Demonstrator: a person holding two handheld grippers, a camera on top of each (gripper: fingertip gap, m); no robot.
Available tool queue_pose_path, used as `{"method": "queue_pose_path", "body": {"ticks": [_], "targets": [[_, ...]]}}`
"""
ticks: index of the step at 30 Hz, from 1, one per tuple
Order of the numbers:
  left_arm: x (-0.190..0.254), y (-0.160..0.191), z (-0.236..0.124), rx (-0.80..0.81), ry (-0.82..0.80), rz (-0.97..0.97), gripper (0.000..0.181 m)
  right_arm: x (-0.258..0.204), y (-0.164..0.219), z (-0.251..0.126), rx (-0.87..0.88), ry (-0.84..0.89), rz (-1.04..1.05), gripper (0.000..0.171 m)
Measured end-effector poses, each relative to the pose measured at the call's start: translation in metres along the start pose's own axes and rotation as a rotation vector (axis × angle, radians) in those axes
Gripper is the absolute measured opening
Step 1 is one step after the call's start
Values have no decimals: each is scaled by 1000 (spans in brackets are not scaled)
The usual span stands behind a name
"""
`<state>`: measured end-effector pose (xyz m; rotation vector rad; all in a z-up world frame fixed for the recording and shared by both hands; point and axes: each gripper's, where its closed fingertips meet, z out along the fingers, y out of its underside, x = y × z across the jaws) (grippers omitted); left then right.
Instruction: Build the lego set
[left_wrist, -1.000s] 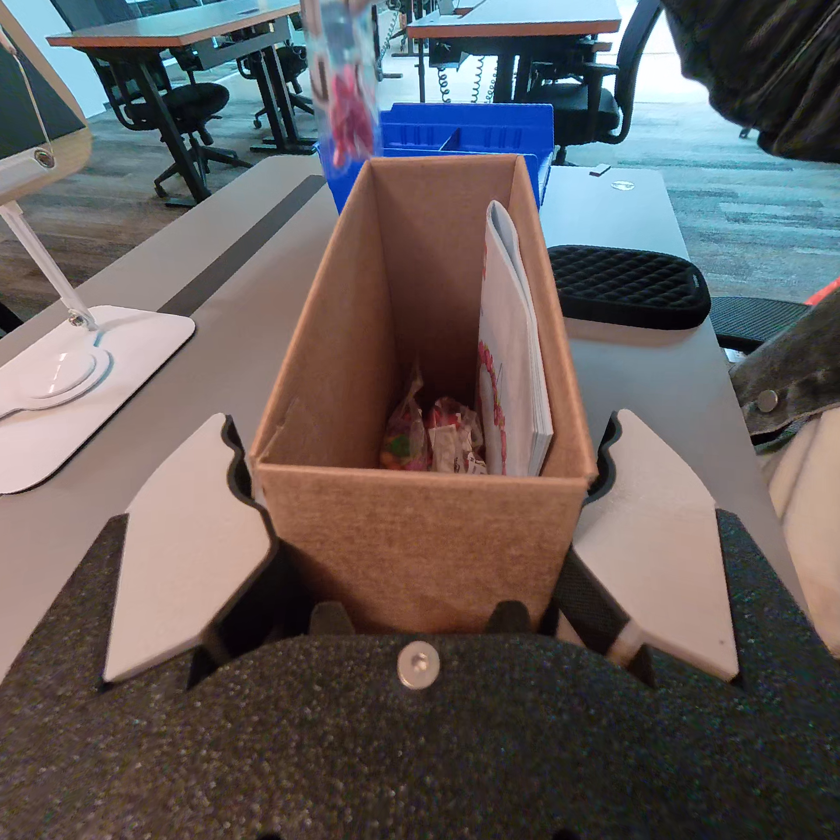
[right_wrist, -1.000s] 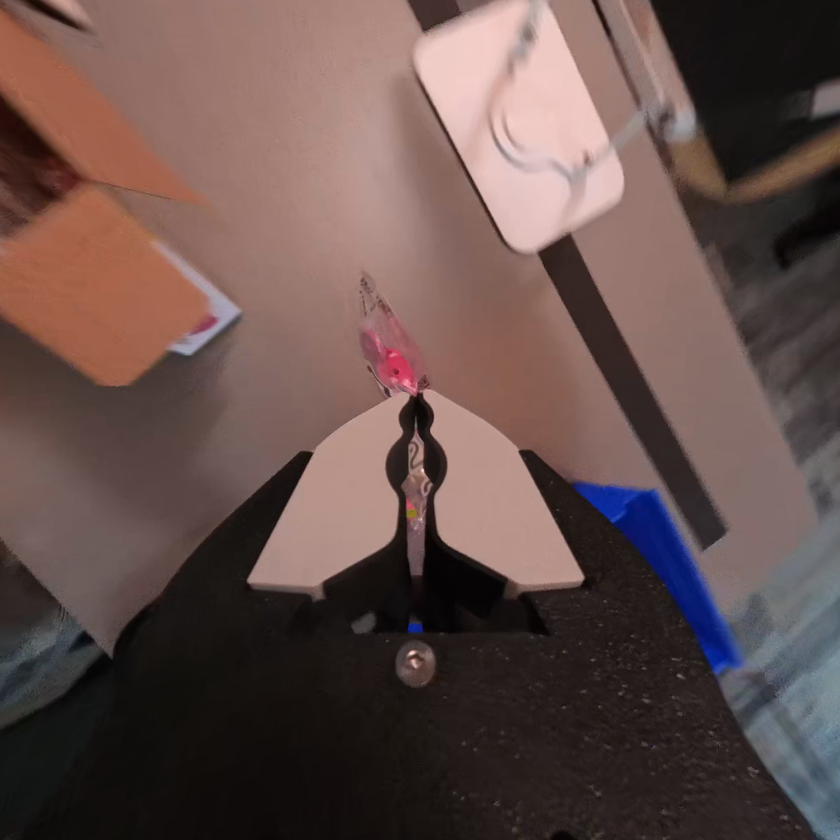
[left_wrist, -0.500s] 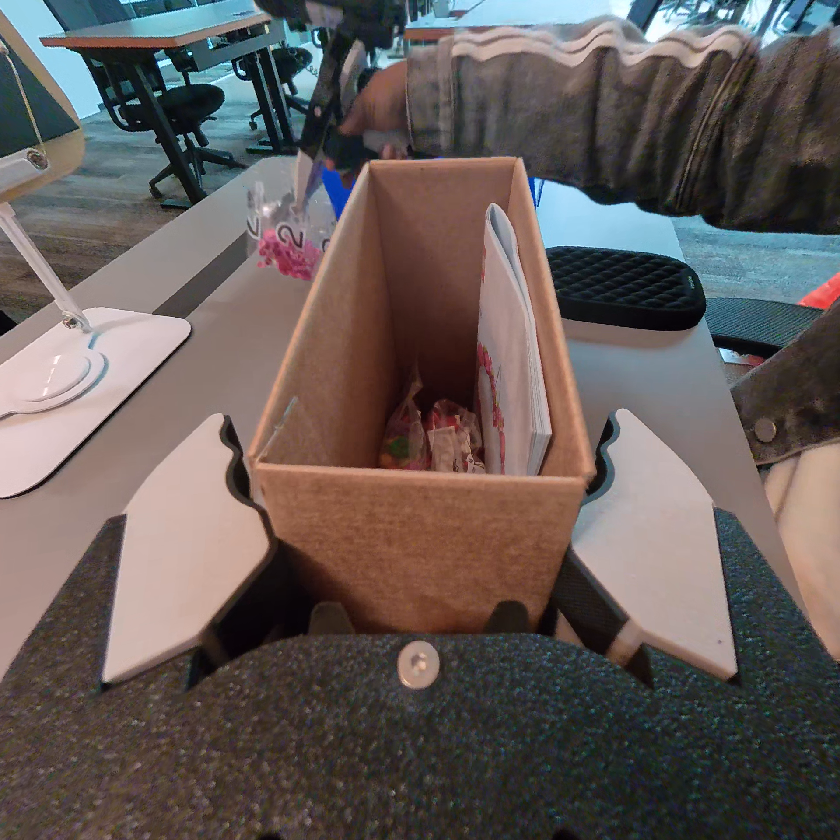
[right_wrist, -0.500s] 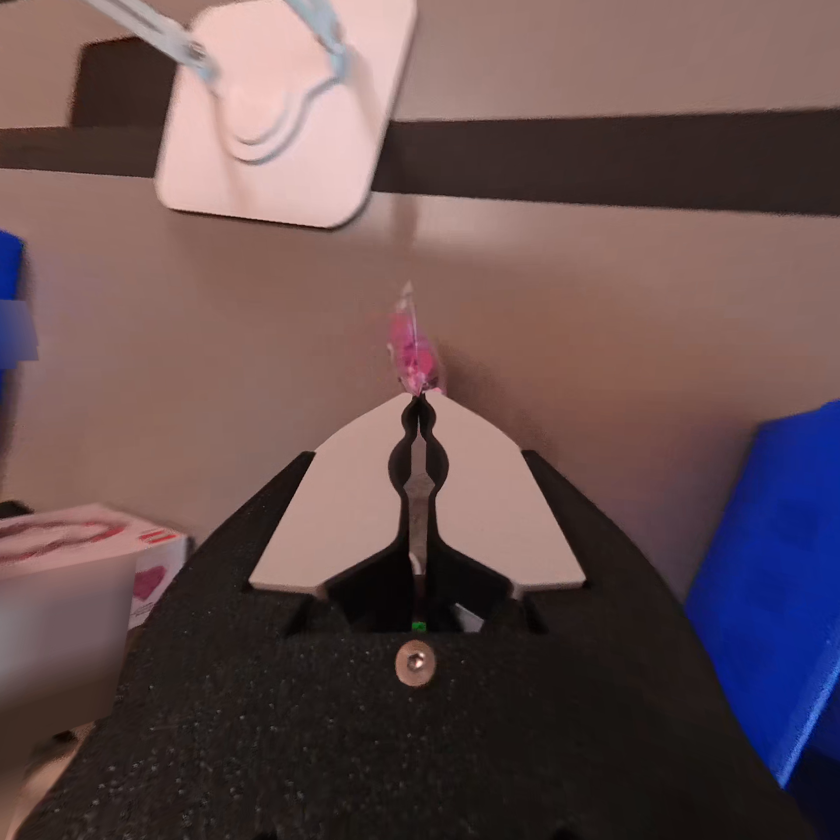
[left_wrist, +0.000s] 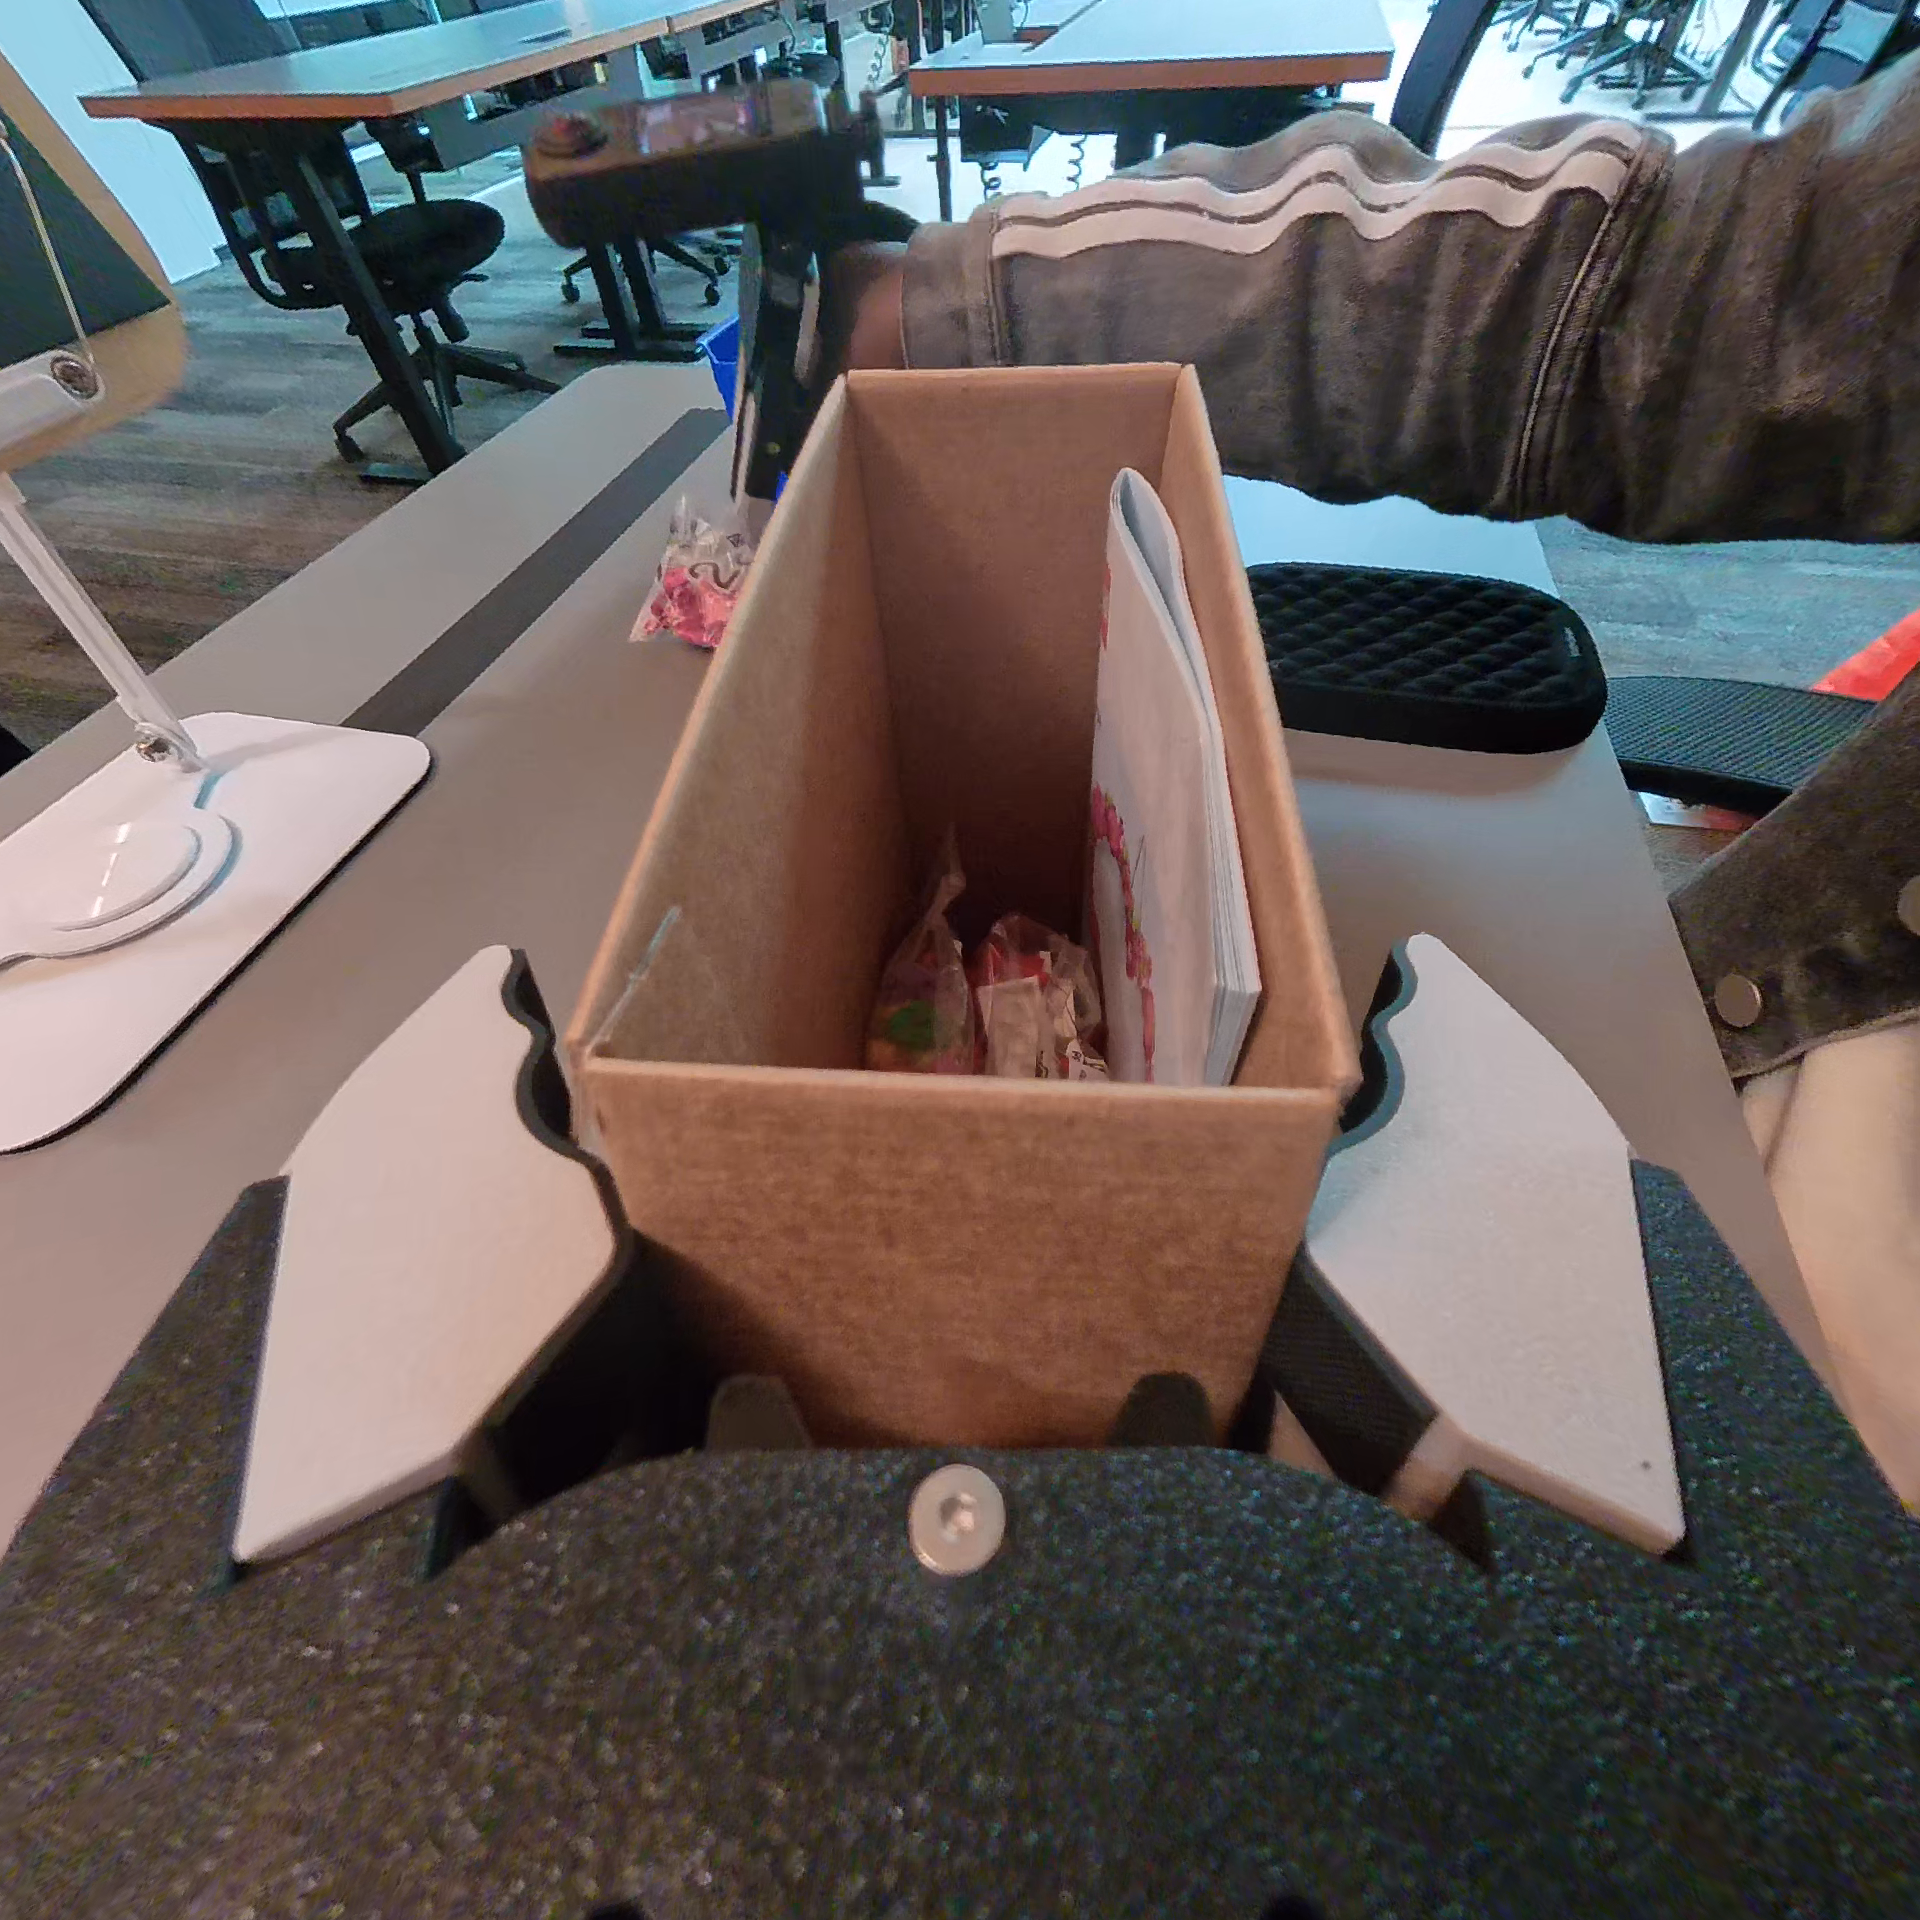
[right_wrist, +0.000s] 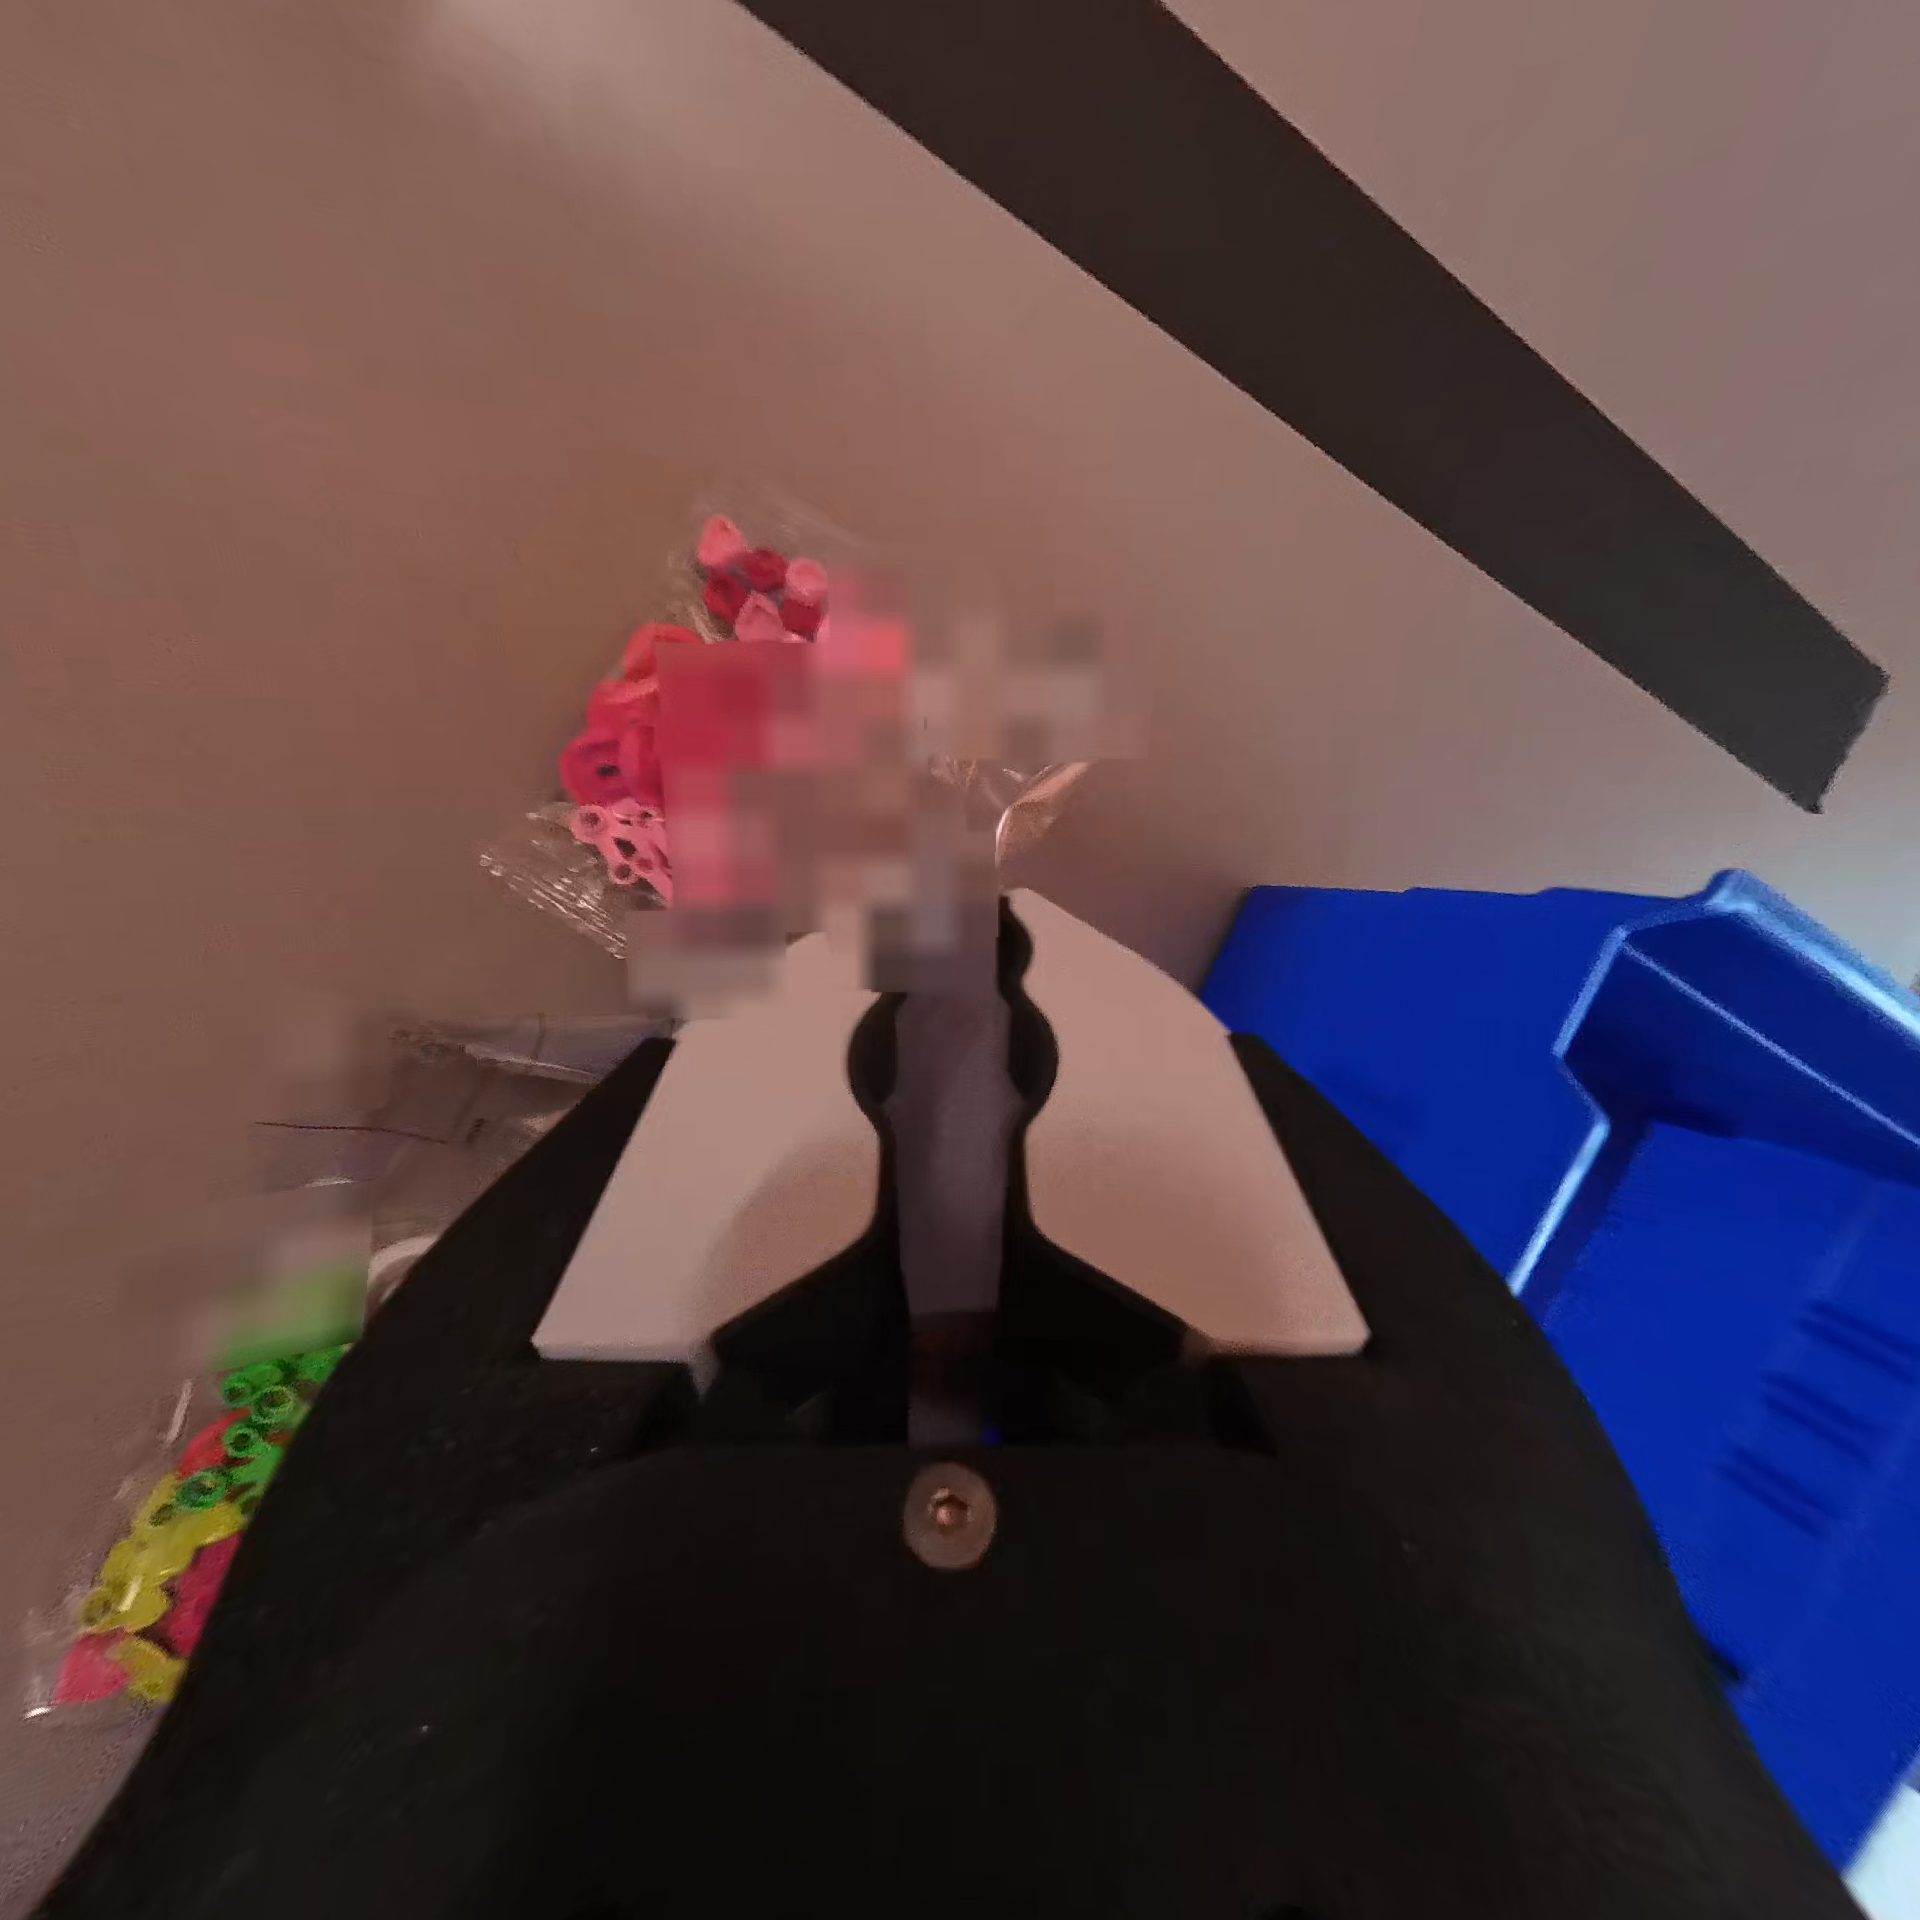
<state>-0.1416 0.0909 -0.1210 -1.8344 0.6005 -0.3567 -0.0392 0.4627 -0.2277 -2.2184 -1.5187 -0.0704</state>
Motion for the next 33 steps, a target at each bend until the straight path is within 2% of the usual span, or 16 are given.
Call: {"method": "queue_pose_path", "body": {"ticks": [2, 5, 8, 10, 14, 17, 21, 23, 26, 29, 33], "targets": [[1, 0, 0, 2, -1, 7, 143, 5, -1, -5, -13, 42, -35, 35], [8, -2, 0, 6, 4, 63, 143, -3, -21, -39, 107, 40, -95, 48], [23, -4, 2, -17, -28, 173, 143, -49, -43, -106, 318, -115, -273, 41], [33, -4, 2, -31, -55, 242, 143, -91, -42, -158, 416, -261, -395, 38], [42, -4, 2, -25, -102, 297, 143, -180, -16, -254, 571, -593, -648, 27], [44, -5, 3, -29, -113, 301, 143, -242, 9, -296, 620, -800, -782, 21], [45, -5, 8, -51, -116, 294, 143, -301, 30, -291, 568, -770, -961, 15], [46, -6, 12, -74, -109, 282, 143, -317, 27, -278, 536, -661, -1045, 6], [45, -9, 18, -105, -91, 280, 143, -329, 26, -259, 441, -532, -1188, 7], [41, -10, 21, -126, -74, 253, 143, -333, 20, -247, 363, -448, -1255, 0], [37, -7, 20, -105, -52, 203, 143, -332, 15, -241, 251, -409, -1303, 0]]}}
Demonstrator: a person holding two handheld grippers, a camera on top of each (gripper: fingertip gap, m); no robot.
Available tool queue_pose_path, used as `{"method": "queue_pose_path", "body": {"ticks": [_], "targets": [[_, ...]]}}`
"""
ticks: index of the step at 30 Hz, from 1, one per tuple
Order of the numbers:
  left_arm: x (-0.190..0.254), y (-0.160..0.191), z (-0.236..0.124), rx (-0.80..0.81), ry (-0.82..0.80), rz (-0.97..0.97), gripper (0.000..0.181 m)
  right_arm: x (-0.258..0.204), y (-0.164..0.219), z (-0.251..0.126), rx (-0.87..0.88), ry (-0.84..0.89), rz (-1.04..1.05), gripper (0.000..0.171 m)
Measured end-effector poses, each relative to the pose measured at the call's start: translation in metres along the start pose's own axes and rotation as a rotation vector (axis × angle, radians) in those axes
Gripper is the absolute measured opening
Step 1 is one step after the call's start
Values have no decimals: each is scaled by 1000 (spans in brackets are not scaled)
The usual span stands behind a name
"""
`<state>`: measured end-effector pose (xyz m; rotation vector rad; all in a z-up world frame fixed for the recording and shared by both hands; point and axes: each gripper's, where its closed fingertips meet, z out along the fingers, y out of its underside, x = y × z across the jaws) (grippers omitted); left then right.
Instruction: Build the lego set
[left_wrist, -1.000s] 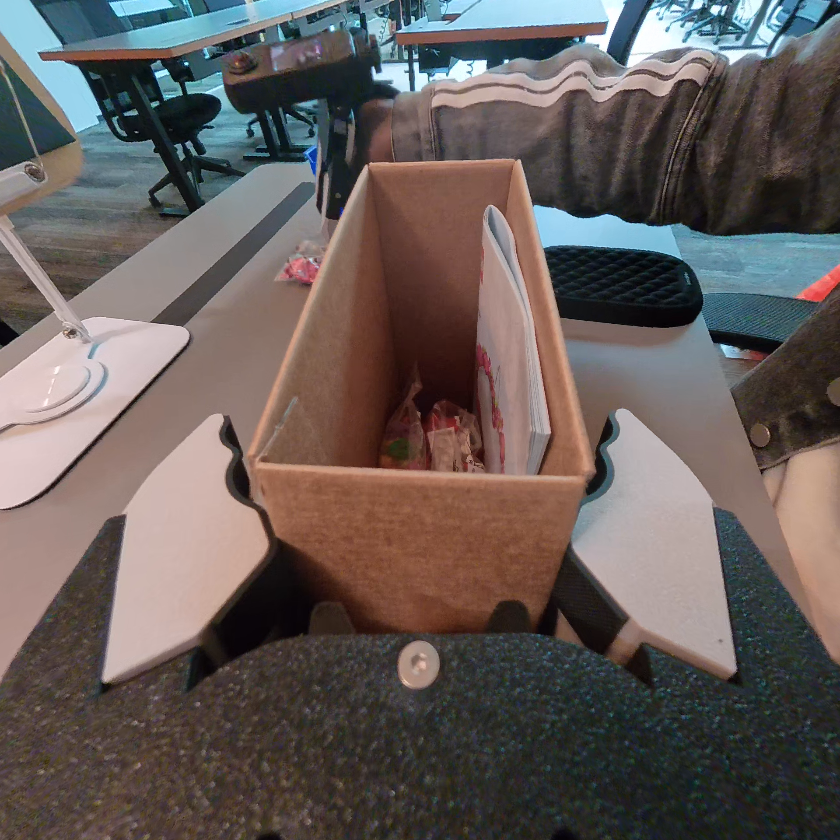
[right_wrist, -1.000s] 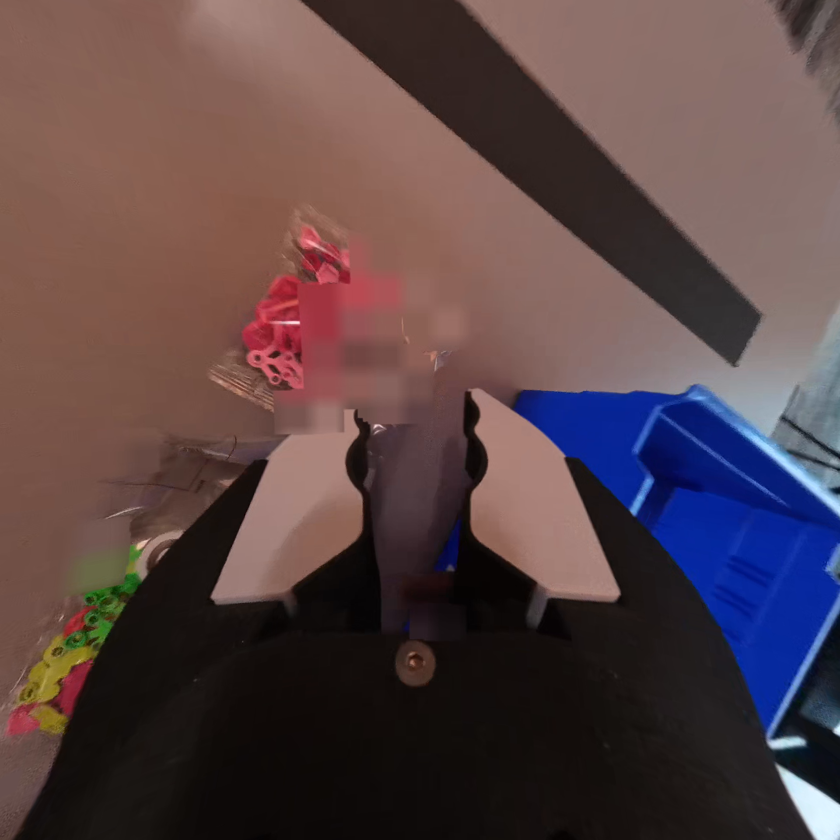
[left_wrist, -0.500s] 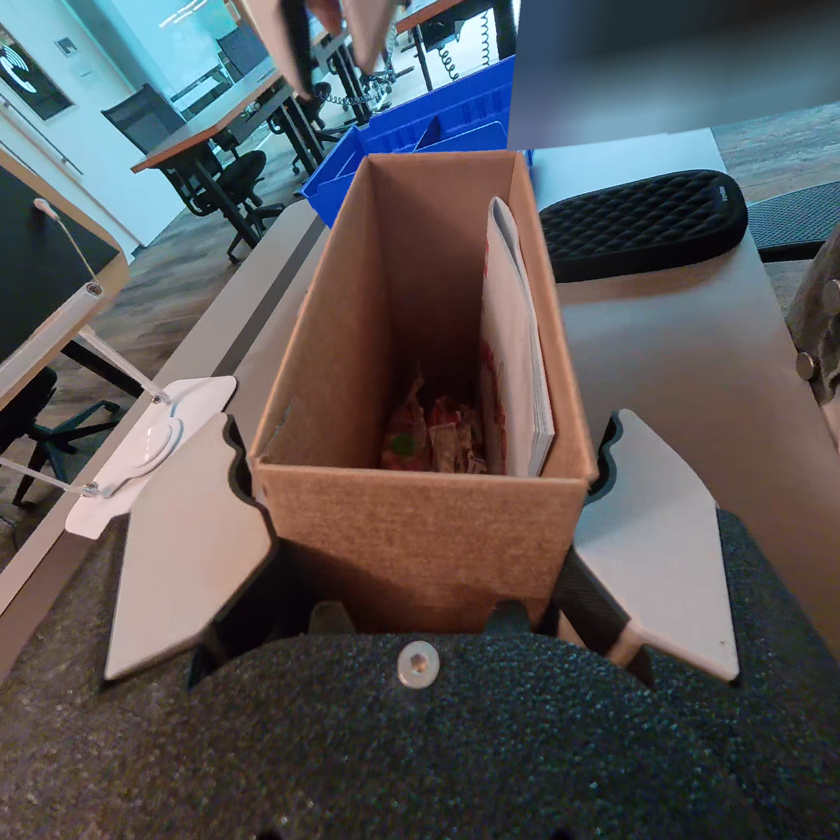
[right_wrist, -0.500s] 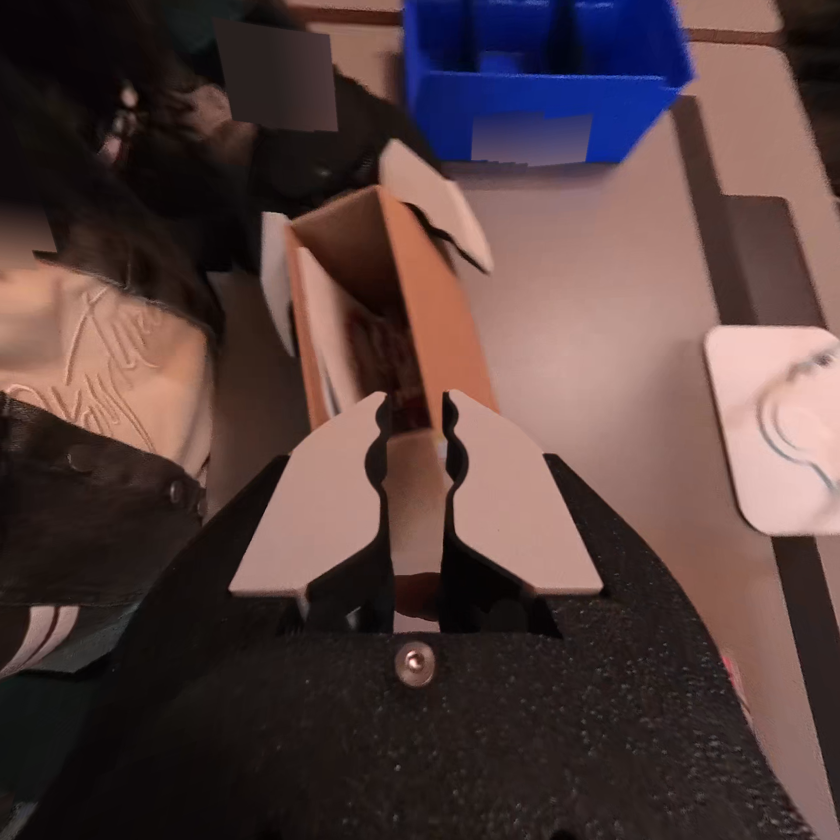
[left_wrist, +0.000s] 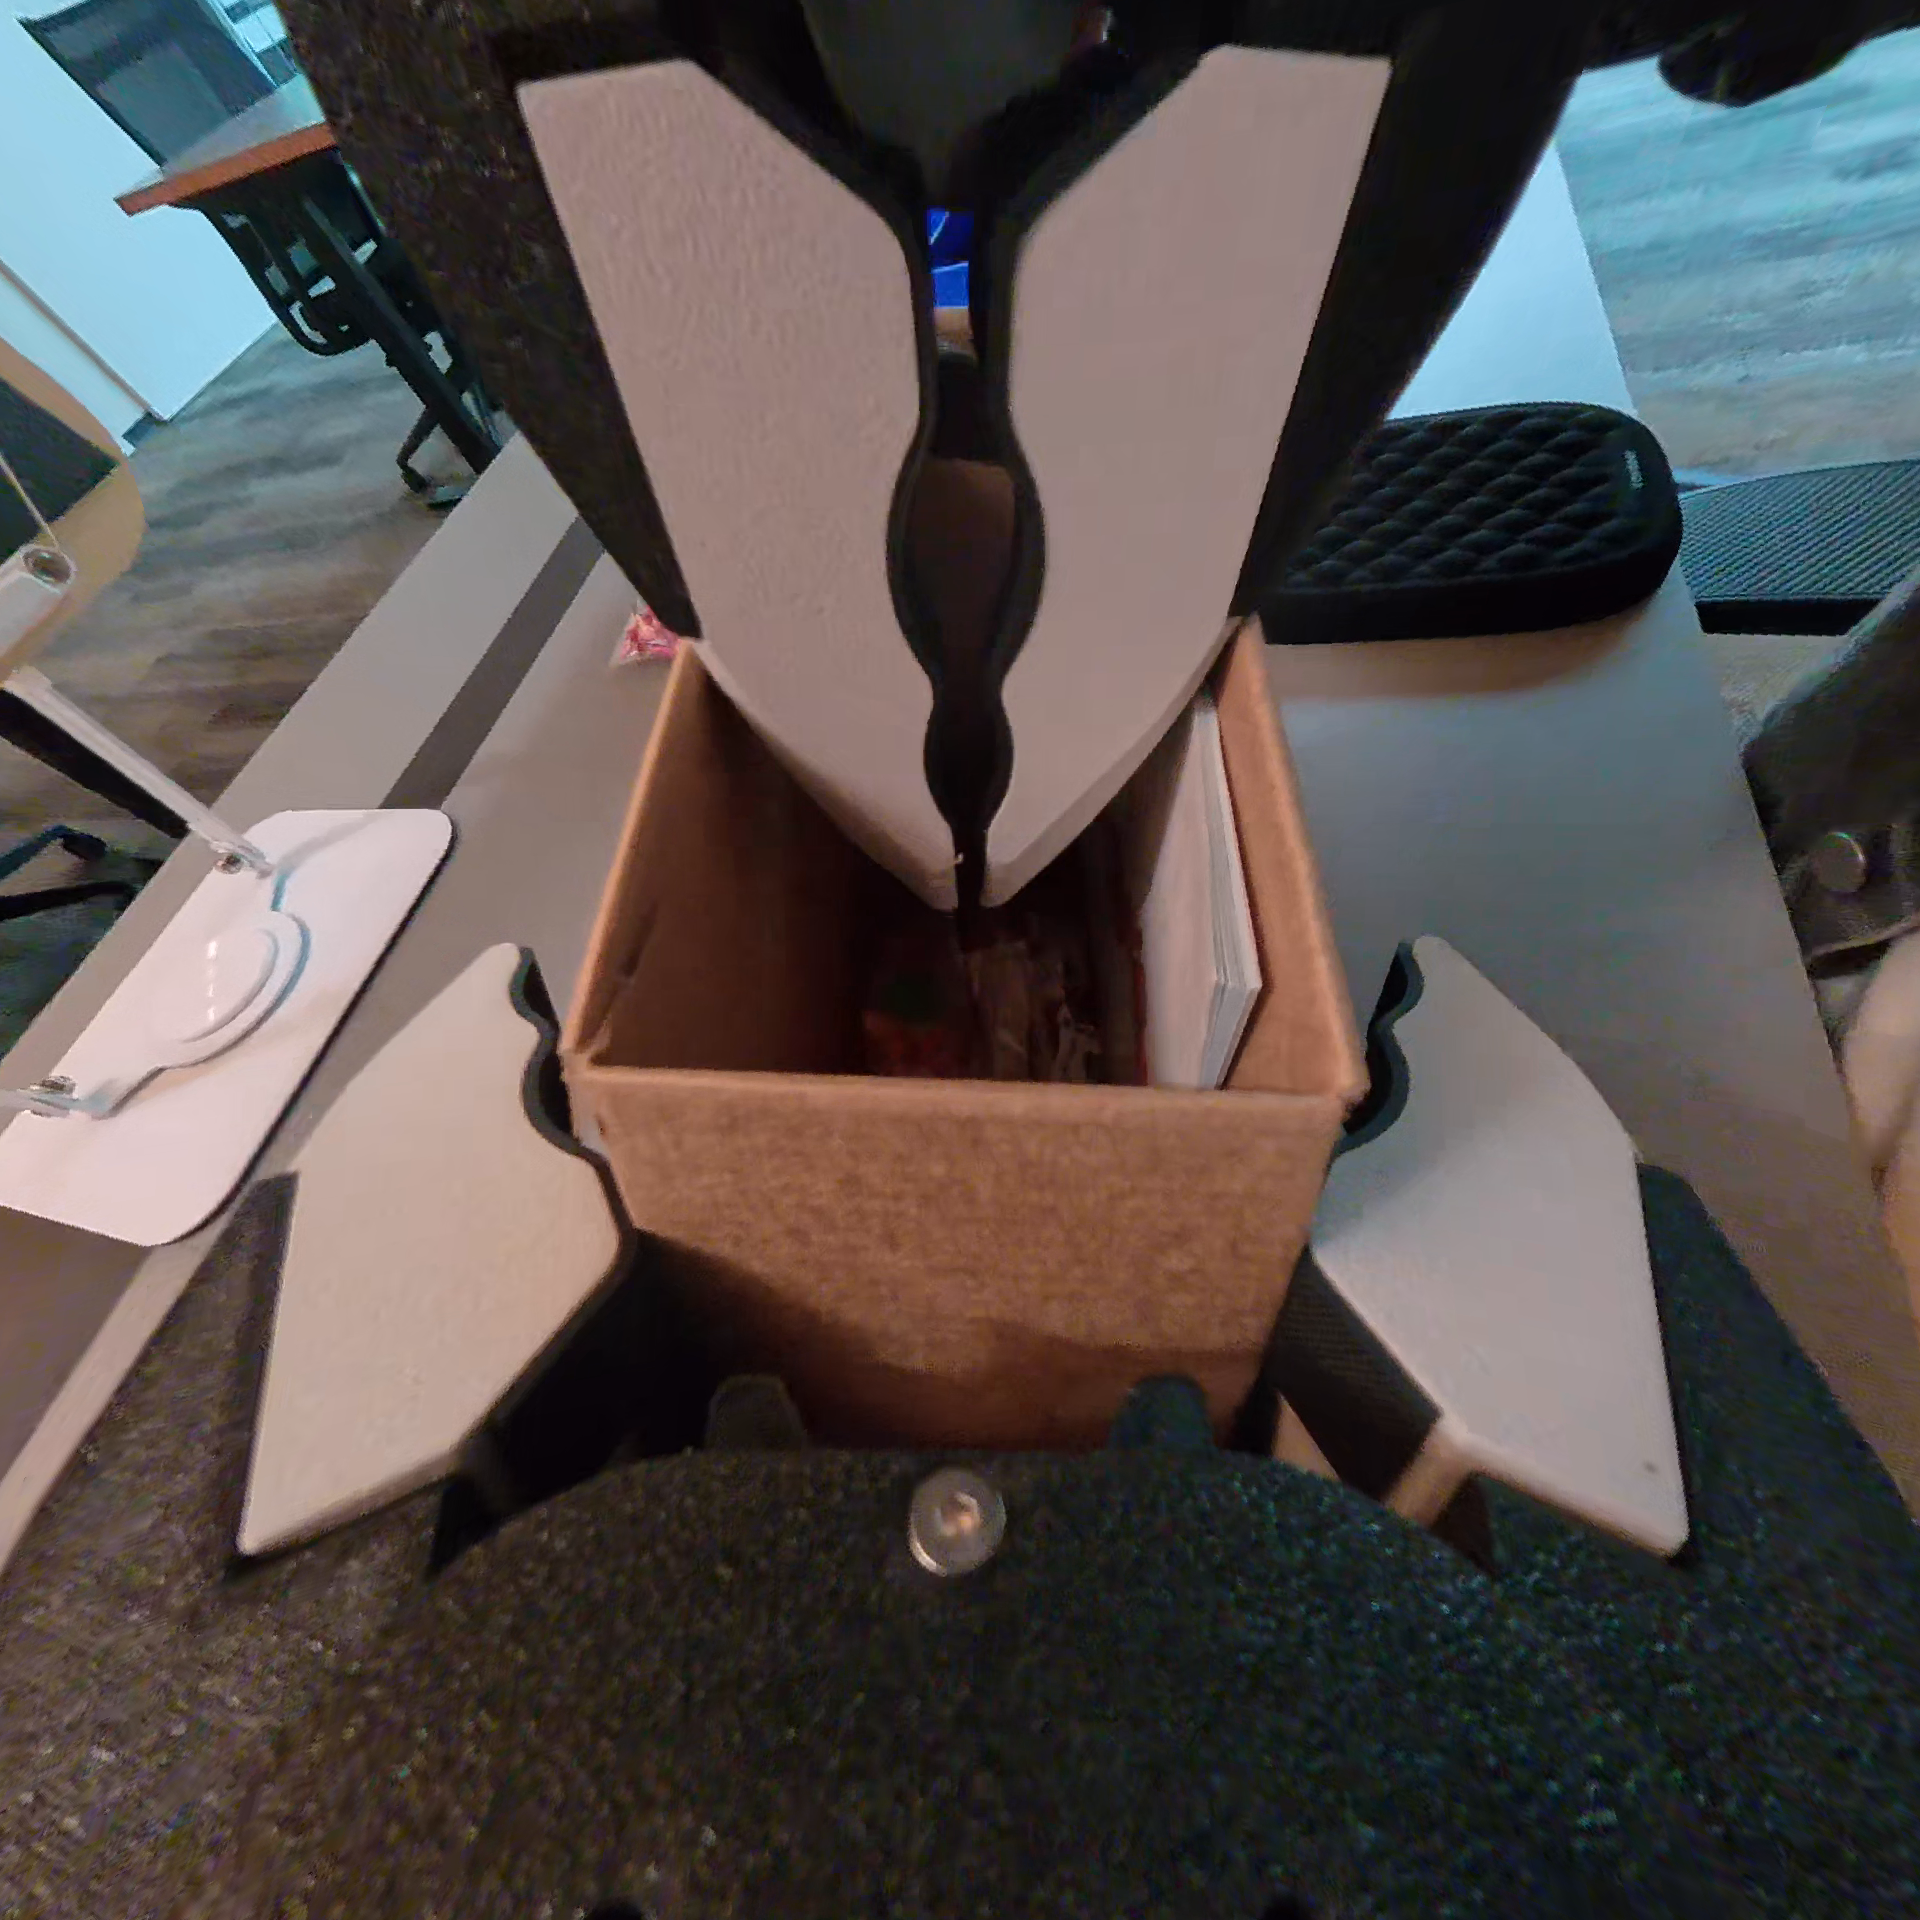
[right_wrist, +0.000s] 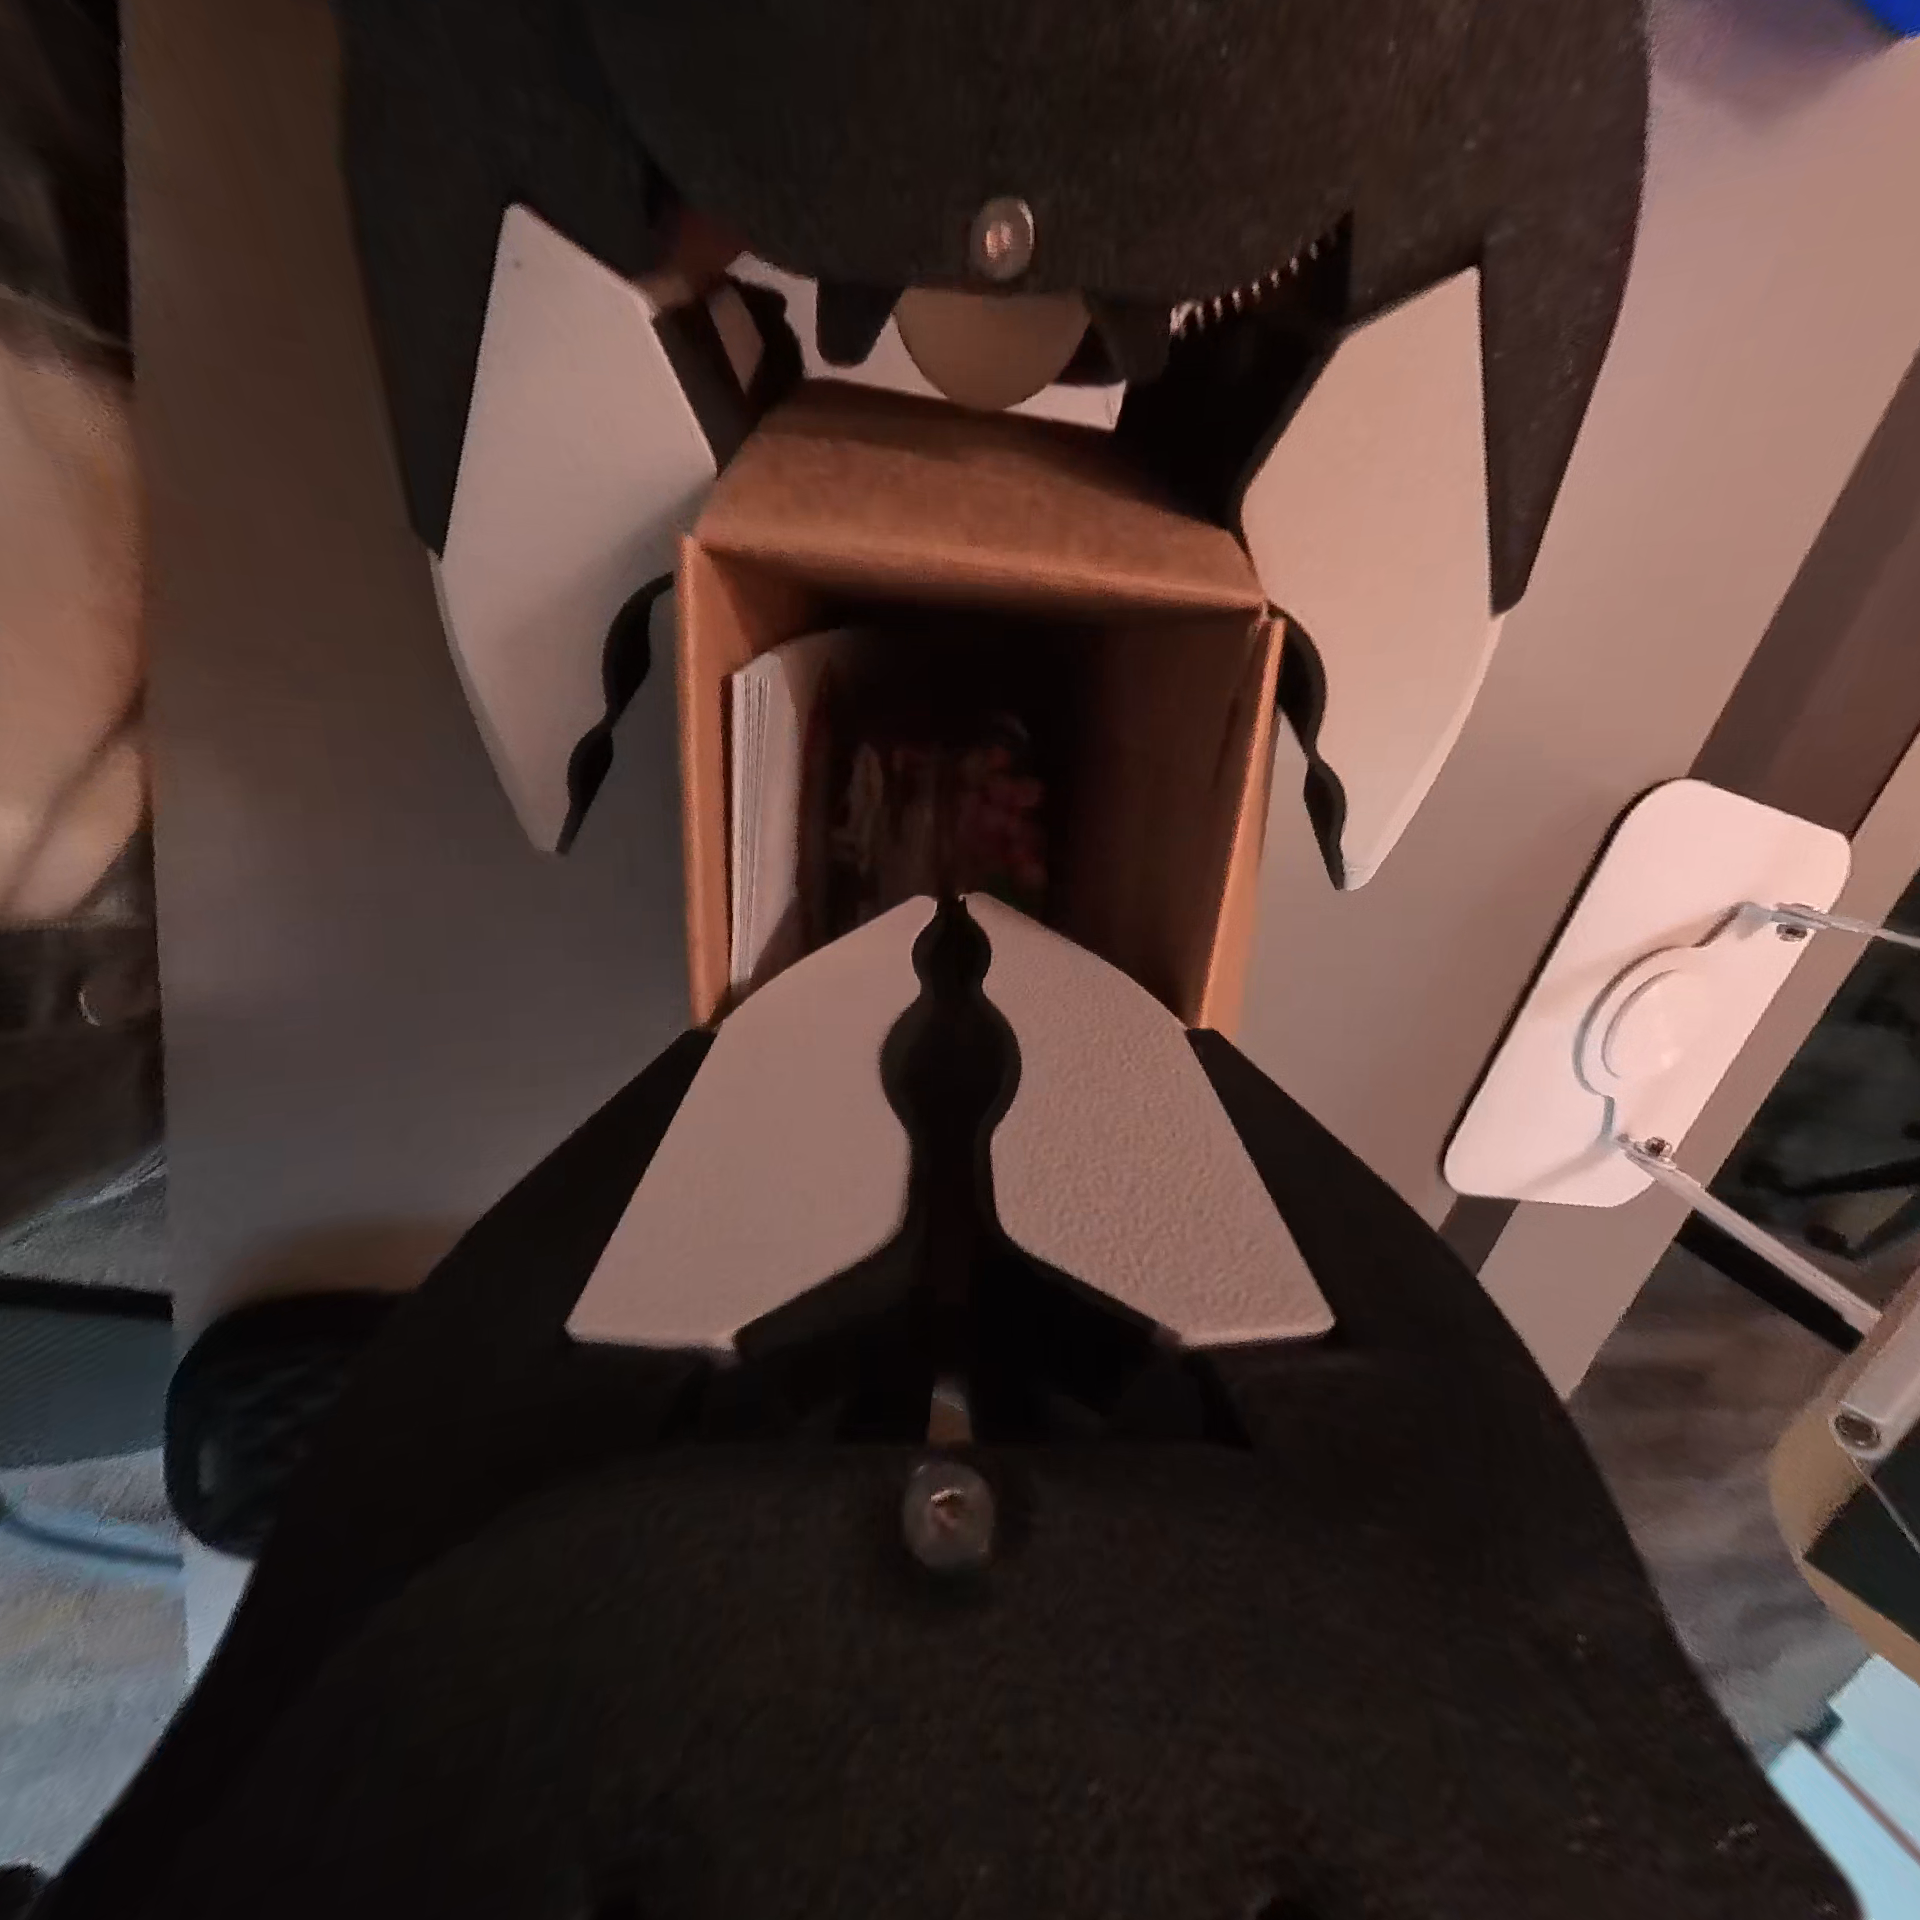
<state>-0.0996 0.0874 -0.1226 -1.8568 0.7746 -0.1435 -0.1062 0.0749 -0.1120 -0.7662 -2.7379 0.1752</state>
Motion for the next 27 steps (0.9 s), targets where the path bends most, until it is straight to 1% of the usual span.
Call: {"method": "queue_pose_path", "body": {"ticks": [3, 6, 8, 10, 11, 13, 16, 17, 18, 19, 20, 22, 24, 25, 27], "targets": [[1, 0, -1, 48, 11, -17, 144, -3, 0, 2, -67, -37, -38, 0], [1, -1, -2, 57, -12, -7, 144, -1, -2, 3, -34, -18, 23, 0], [2, -2, 0, 42, -28, 2, 144, -2, 0, 2, -23, 20, 59, 0], [2, -1, 1, 29, -53, 5, 144, 2, 4, -3, -15, 108, 90, 2], [2, -2, 1, 32, -68, 7, 144, 3, 4, -10, 19, 146, 100, 7], [4, -3, -2, 52, -106, 51, 143, 0, 3, -31, 153, 192, 161, 9], [3, -1, -7, 27, -244, 219, 143, -15, 14, -59, 340, 206, 273, 22], [2, -2, -9, 10, -295, 288, 142, -22, 17, -62, 397, 197, 314, 22], [0, -3, -12, -7, -350, 360, 138, -29, 21, -61, 444, 190, 361, 22], [-4, -8, -18, -19, -422, 444, 126, -34, 23, -59, 483, 187, 408, 22], [-7, -14, -24, -22, -479, 539, 103, -37, 25, -56, 519, 197, 456, 23], [-5, -14, -19, -51, -459, 578, 105, -41, 25, -46, 597, 211, 543, 25], [-1, -15, -12, -38, -439, 592, 108, -47, 24, -29, 635, 181, 582, 31], [-2, -12, -11, -57, -444, 612, 109, -50, 27, -20, 616, 175, 562, 33], [-3, -8, -10, -82, -434, 620, 110, -55, 36, -15, 559, 228, 409, 31]]}}
